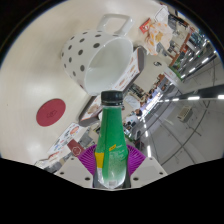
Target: Pour water
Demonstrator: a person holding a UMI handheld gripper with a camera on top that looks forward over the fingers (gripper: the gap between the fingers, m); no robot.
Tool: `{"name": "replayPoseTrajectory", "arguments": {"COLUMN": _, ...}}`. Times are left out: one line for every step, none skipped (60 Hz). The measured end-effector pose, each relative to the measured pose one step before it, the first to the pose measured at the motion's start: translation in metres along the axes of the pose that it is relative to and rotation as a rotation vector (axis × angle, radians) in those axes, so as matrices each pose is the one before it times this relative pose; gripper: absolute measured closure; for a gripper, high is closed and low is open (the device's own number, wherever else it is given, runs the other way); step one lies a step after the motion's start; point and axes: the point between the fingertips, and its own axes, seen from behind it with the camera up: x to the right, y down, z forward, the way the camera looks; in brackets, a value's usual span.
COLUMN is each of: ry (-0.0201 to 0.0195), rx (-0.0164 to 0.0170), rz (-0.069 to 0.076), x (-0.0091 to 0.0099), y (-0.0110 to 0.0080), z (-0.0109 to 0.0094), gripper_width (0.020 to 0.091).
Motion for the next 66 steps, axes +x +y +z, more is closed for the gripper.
{"name": "replayPoseTrajectory", "arguments": {"ry": -0.00459, "rx": 0.00052, "rz": 0.0151, "x": 0.00015, "y": 0.00043, "z": -0.00050, "gripper_width": 0.0737}}
{"name": "replayPoseTrajectory", "arguments": {"ry": -0.00088, "rx": -0.00540, "rz": 0.0189, "x": -0.00381, "y": 0.00227, "z": 0.00048, "gripper_width": 0.0737}}
{"name": "replayPoseTrajectory", "arguments": {"ry": -0.00758, "rx": 0.00290, "rz": 0.0299, "x": -0.00058, "y": -0.00038, "z": -0.00053, "gripper_width": 0.0737}}
{"name": "replayPoseTrajectory", "arguments": {"ry": -0.01109, "rx": 0.00515, "rz": 0.0329, "x": -0.00119, "y": -0.00061, "z": -0.00043, "gripper_width": 0.0738}}
{"name": "replayPoseTrajectory", "arguments": {"ry": -0.01270, "rx": 0.00754, "rz": 0.0332, "x": -0.00122, "y": -0.00110, "z": -0.00052, "gripper_width": 0.0737}}
{"name": "replayPoseTrajectory", "arguments": {"ry": -0.00950, "rx": 0.00666, "rz": 0.0304, "x": -0.00092, "y": 0.00007, "z": 0.00226, "gripper_width": 0.0737}}
{"name": "replayPoseTrajectory", "arguments": {"ry": -0.01305, "rx": 0.00996, "rz": 0.0427, "x": 0.00074, "y": 0.00057, "z": -0.00005, "gripper_width": 0.0737}}
{"name": "replayPoseTrajectory", "arguments": {"ry": -0.00565, "rx": 0.00132, "rz": 0.0407, "x": 0.00123, "y": 0.00060, "z": -0.00026, "gripper_width": 0.0737}}
{"name": "replayPoseTrajectory", "arguments": {"ry": -0.00327, "rx": 0.00516, "rz": 0.0481, "x": 0.00192, "y": 0.00018, "z": -0.00128, "gripper_width": 0.0737}}
{"name": "replayPoseTrajectory", "arguments": {"ry": -0.00148, "rx": 0.01138, "rz": 0.0564, "x": 0.00295, "y": -0.00146, "z": -0.00160, "gripper_width": 0.0736}}
{"name": "replayPoseTrajectory", "arguments": {"ry": 0.00040, "rx": 0.01695, "rz": 0.0622, "x": 0.00206, "y": -0.00268, "z": -0.00202, "gripper_width": 0.0736}}
{"name": "replayPoseTrajectory", "arguments": {"ry": -0.00237, "rx": 0.02016, "rz": 0.0718, "x": 0.00376, "y": -0.00329, "z": -0.00164, "gripper_width": 0.0737}}
{"name": "replayPoseTrajectory", "arguments": {"ry": -0.00244, "rx": 0.01838, "rz": 0.0748, "x": 0.00355, "y": -0.00385, "z": -0.00208, "gripper_width": 0.0738}}
{"name": "replayPoseTrajectory", "arguments": {"ry": -0.00009, "rx": 0.01213, "rz": 0.0731, "x": 0.00381, "y": -0.00227, "z": -0.00260, "gripper_width": 0.0737}}
{"name": "replayPoseTrajectory", "arguments": {"ry": -0.00003, "rx": 0.00733, "rz": 0.0727, "x": 0.00371, "y": -0.00174, "z": -0.00252, "gripper_width": 0.0736}}
{"name": "replayPoseTrajectory", "arguments": {"ry": 0.00875, "rx": 0.00176, "rz": 0.0699, "x": 0.00265, "y": -0.00253, "z": -0.00294, "gripper_width": 0.0731}}
{"name": "replayPoseTrajectory", "arguments": {"ry": 0.00141, "rx": 0.00581, "rz": 0.0728, "x": 0.00248, "y": -0.00357, "z": -0.00621, "gripper_width": 0.0731}}
{"name": "replayPoseTrajectory", "arguments": {"ry": -0.00597, "rx": 0.01361, "rz": 0.0721, "x": 0.00295, "y": 0.00175, "z": 0.00010, "gripper_width": 0.0730}}
{"name": "replayPoseTrajectory", "arguments": {"ry": -0.00514, "rx": 0.00872, "rz": 0.0752, "x": 0.00090, "y": -0.00098, "z": -0.00133, "gripper_width": 0.0730}}
{"name": "replayPoseTrajectory", "arguments": {"ry": -0.00488, "rx": 0.00615, "rz": 0.0740, "x": 0.00049, "y": -0.00066, "z": -0.00072, "gripper_width": 0.0730}}
{"name": "replayPoseTrajectory", "arguments": {"ry": -0.00290, "rx": 0.00254, "rz": 0.0750, "x": 0.00016, "y": 0.00070, "z": -0.00028, "gripper_width": 0.0731}}
{"name": "replayPoseTrajectory", "arguments": {"ry": -0.00066, "rx": -0.00134, "rz": 0.0771, "x": 0.00033, "y": 0.00181, "z": 0.00015, "gripper_width": 0.0732}}
{"name": "replayPoseTrajectory", "arguments": {"ry": 0.00347, "rx": -0.00830, "rz": 0.0819, "x": -0.00216, "y": 0.00066, "z": -0.00109, "gripper_width": 0.0731}}
{"name": "replayPoseTrajectory", "arguments": {"ry": -0.00061, "rx": -0.00275, "rz": 0.0782, "x": -0.00026, "y": 0.00270, "z": 0.00082, "gripper_width": 0.0730}}
{"name": "replayPoseTrajectory", "arguments": {"ry": -0.00272, "rx": 0.00048, "rz": 0.0763, "x": -0.00106, "y": 0.00275, "z": 0.00117, "gripper_width": 0.0731}}
{"name": "replayPoseTrajectory", "arguments": {"ry": -0.00233, "rx": 0.00301, "rz": 0.0685, "x": -0.00402, "y": 0.00222, "z": 0.00087, "gripper_width": 0.0731}}
{"name": "replayPoseTrajectory", "arguments": {"ry": -0.01302, "rx": 0.00455, "rz": 0.0644, "x": -0.00076, "y": 0.00579, "z": 0.00486, "gripper_width": 0.0731}}
{"name": "replayPoseTrajectory", "arguments": {"ry": -0.00745, "rx": 0.00315, "rz": 0.0596, "x": -0.00147, "y": 0.00475, "z": 0.00287, "gripper_width": 0.0731}}
{"name": "replayPoseTrajectory", "arguments": {"ry": -0.00668, "rx": 0.00367, "rz": 0.0542, "x": -0.00060, "y": 0.00499, "z": 0.00270, "gripper_width": 0.0730}}
{"name": "replayPoseTrajectory", "arguments": {"ry": -0.00610, "rx": 0.00317, "rz": 0.0515, "x": -0.00052, "y": 0.00520, "z": 0.00281, "gripper_width": 0.0729}}
{"name": "replayPoseTrajectory", "arguments": {"ry": -0.00292, "rx": 0.00115, "rz": 0.0510, "x": -0.00287, "y": 0.00388, "z": 0.00019, "gripper_width": 0.0730}}
{"name": "replayPoseTrajectory", "arguments": {"ry": -0.00957, "rx": 0.00619, "rz": 0.0404, "x": -0.00147, "y": 0.00612, "z": 0.00446, "gripper_width": 0.0728}}
{"name": "replayPoseTrajectory", "arguments": {"ry": -0.00955, "rx": 0.00369, "rz": 0.0395, "x": -0.00059, "y": 0.00533, "z": 0.00295, "gripper_width": 0.0728}}
{"name": "replayPoseTrajectory", "arguments": {"ry": -0.01161, "rx": -0.00003, "rz": 0.0370, "x": -0.00075, "y": 0.00633, "z": 0.00294, "gripper_width": 0.0731}}
{"name": "replayPoseTrajectory", "arguments": {"ry": -0.01390, "rx": -0.00444, "rz": 0.0375, "x": -0.00096, "y": 0.00609, "z": 0.00090, "gripper_width": 0.0729}}
{"name": "replayPoseTrajectory", "arguments": {"ry": -0.01696, "rx": 0.00158, "rz": 0.0284, "x": -0.00191, "y": 0.00667, "z": 0.00404, "gripper_width": 0.0730}}
{"name": "replayPoseTrajectory", "arguments": {"ry": -0.01338, "rx": 0.00290, "rz": 0.0328, "x": -0.00442, "y": 0.00493, "z": 0.00372, "gripper_width": 0.0729}}
{"name": "replayPoseTrajectory", "arguments": {"ry": -0.01166, "rx": 0.00823, "rz": 0.0218, "x": 0.00163, "y": 0.00314, "z": -0.00298, "gripper_width": 0.0729}}
{"name": "replayPoseTrajectory", "arguments": {"ry": -0.01070, "rx": 0.00213, "rz": 0.0217, "x": 0.00010, "y": 0.00476, "z": 0.00132, "gripper_width": 0.0729}}
{"name": "replayPoseTrajectory", "arguments": {"ry": -0.00795, "rx": -0.00045, "rz": 0.0184, "x": 0.00052, "y": 0.00489, "z": 0.00153, "gripper_width": 0.0729}}
{"name": "replayPoseTrajectory", "arguments": {"ry": -0.00562, "rx": -0.00120, "rz": 0.0157, "x": 0.00113, "y": 0.00455, "z": 0.00116, "gripper_width": 0.0729}}
{"name": "replayPoseTrajectory", "arguments": {"ry": -0.00629, "rx": -0.00083, "rz": 0.0149, "x": 0.00061, "y": 0.00411, "z": 0.00114, "gripper_width": 0.0730}}
{"name": "replayPoseTrajectory", "arguments": {"ry": -0.00869, "rx": -0.00011, "rz": 0.0129, "x": 0.00010, "y": 0.00347, "z": 0.00069, "gripper_width": 0.0731}}
{"name": "replayPoseTrajectory", "arguments": {"ry": -0.01020, "rx": 0.00108, "rz": 0.0074, "x": -0.00076, "y": 0.00314, "z": 0.00031, "gripper_width": 0.0729}}
{"name": "replayPoseTrajectory", "arguments": {"ry": -0.00978, "rx": -0.00173, "rz": 0.0056, "x": -0.00124, "y": 0.00486, "z": 0.00549, "gripper_width": 0.0725}}
{"name": "replayPoseTrajectory", "arguments": {"ry": 0.00421, "rx": 0.01342, "rz": -0.0030, "x": -0.00233, "y": 0.00014, "z": -0.00364, "gripper_width": 0.0728}}
{"name": "replayPoseTrajectory", "arguments": {"ry": 0.00372, "rx": 0.02490, "rz": 0.0075, "x": 0.00177, "y": -0.00258, "z": 0.00014, "gripper_width": 0.0726}}
{"name": "replayPoseTrajectory", "arguments": {"ry": 0.00918, "rx": -0.00237, "rz": 0.0059, "x": 0.00186, "y": 0.00283, "z": -0.00176, "gripper_width": 0.0727}}
{"name": "replayPoseTrajectory", "arguments": {"ry": 0.01015, "rx": 0.00694, "rz": 0.0067, "x": 0.00349, "y": -0.00015, "z": -0.00136, "gripper_width": 0.0729}}
{"name": "replayPoseTrajectory", "arguments": {"ry": 0.00227, "rx": 0.00868, "rz": 0.0135, "x": 0.00084, "y": -0.00055, "z": -0.00083, "gripper_width": 0.0729}}
{"name": "replayPoseTrajectory", "arguments": {"ry": 0.00164, "rx": 0.00275, "rz": 0.0128, "x": 0.00081, "y": 0.00083, "z": -0.00090, "gripper_width": 0.0728}}
{"name": "replayPoseTrajectory", "arguments": {"ry": -0.00651, "rx": 0.01201, "rz": 0.0117, "x": 0.00949, "y": -0.00504, "z": -0.00032, "gripper_width": 0.0728}}
{"name": "replayPoseTrajectory", "arguments": {"ry": -0.00025, "rx": 0.00524, "rz": 0.0038, "x": -0.00555, "y": 0.00444, "z": 0.00107, "gripper_width": 0.0727}}
{"name": "replayPoseTrajectory", "arguments": {"ry": -0.00287, "rx": 0.00594, "rz": 0.0000, "x": -0.00094, "y": 0.00036, "z": 0.00025, "gripper_width": 0.0728}}
{"name": "replayPoseTrajectory", "arguments": {"ry": -0.00338, "rx": 0.00359, "rz": -0.0022, "x": -0.00068, "y": 0.00021, "z": 0.00060, "gripper_width": 0.0729}}
{"name": "replayPoseTrajectory", "arguments": {"ry": -0.00215, "rx": -0.00059, "rz": -0.0010, "x": -0.00033, "y": 0.00020, "z": 0.00054, "gripper_width": 0.0728}}
{"name": "replayPoseTrajectory", "arguments": {"ry": -0.00027, "rx": -0.00289, "rz": 0.0011, "x": -0.00002, "y": 0.00038, "z": 0.00056, "gripper_width": 0.0729}}
{"name": "replayPoseTrajectory", "arguments": {"ry": 0.00019, "rx": -0.00460, "rz": 0.0023, "x": -0.00012, "y": 0.00026, "z": 0.00042, "gripper_width": 0.0730}}
{"name": "replayPoseTrajectory", "arguments": {"ry": -0.00004, "rx": -0.00343, "rz": 0.0003, "x": -0.00013, "y": -0.00018, "z": 0.00051, "gripper_width": 0.0728}}
{"name": "replayPoseTrajectory", "arguments": {"ry": -0.00083, "rx": -0.00261, "rz": -0.0022, "x": -0.00039, "y": -0.00006, "z": 0.00049, "gripper_width": 0.0729}}
{"name": "replayPoseTrajectory", "arguments": {"ry": -0.00376, "rx": -0.00075, "rz": -0.0028, "x": 0.00267, "y": -0.00050, "z": -0.00076, "gripper_width": 0.0730}}
{"name": "replayPoseTrajectory", "arguments": {"ry": -0.00121, "rx": -0.00245, "rz": -0.0028, "x": -0.00082, "y": -0.00048, "z": 0.00066, "gripper_width": 0.0727}}
{"name": "replayPoseTrajectory", "arguments": {"ry": -0.00131, "rx": -0.00163, "rz": -0.0010, "x": -0.00078, "y": -0.00031, "z": 0.00008, "gripper_width": 0.0727}}
{"name": "replayPoseTrajectory", "arguments": {"ry": -0.00129, "rx": -0.00190, "rz": 0.0009, "x": -0.00025, "y": -0.00002, "z": 0.00027, "gripper_width": 0.0712}}
{"name": "replayPoseTrajectory", "arguments": {"ry": -0.00149, "rx": -0.00150, "rz": 0.0032, "x": -0.00007, "y": -0.00016, "z": -0.00024, "gripper_width": 0.0706}}
{"name": "replayPoseTrajectory", "arguments": {"ry": -0.00223, "rx": -0.00378, "rz": 0.0024, "x": -0.00034, "y": 0.00028, "z": -0.00006, "gripper_width": 0.0690}}
